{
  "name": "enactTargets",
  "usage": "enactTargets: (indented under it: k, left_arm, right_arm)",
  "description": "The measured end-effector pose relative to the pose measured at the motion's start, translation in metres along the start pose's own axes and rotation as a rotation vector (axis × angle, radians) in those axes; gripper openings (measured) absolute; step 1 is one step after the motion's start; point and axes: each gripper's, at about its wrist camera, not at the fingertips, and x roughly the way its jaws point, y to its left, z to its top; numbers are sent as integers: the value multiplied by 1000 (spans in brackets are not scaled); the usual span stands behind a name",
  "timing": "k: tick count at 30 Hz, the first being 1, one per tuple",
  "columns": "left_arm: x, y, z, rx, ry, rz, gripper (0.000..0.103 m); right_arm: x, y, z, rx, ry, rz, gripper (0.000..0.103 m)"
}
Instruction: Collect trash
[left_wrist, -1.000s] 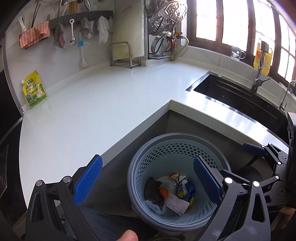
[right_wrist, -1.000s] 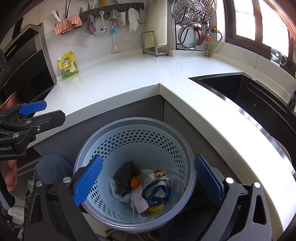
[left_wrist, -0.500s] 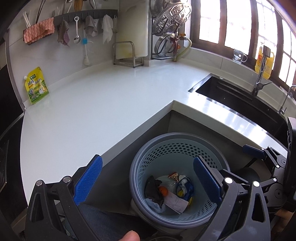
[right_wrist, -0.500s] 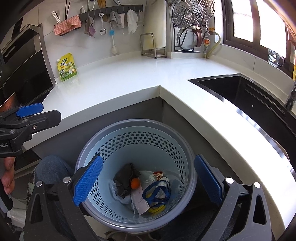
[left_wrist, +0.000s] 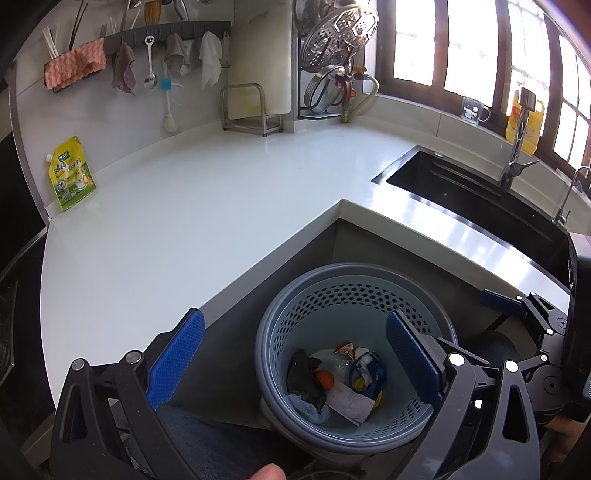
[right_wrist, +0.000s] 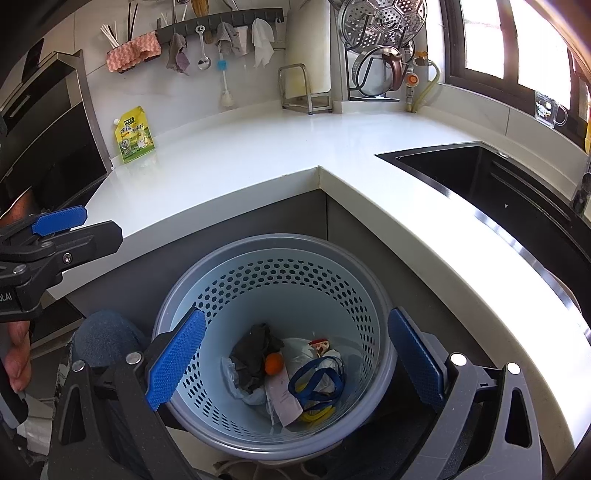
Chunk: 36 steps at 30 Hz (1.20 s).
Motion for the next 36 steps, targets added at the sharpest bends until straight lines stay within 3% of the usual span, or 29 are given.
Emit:
enactTargets:
  k: [36]
  left_arm:
    - [-1, -3, -2, 5, 6, -9, 97]
  right_arm:
    - [4, 0, -6, 11, 14, 2, 94]
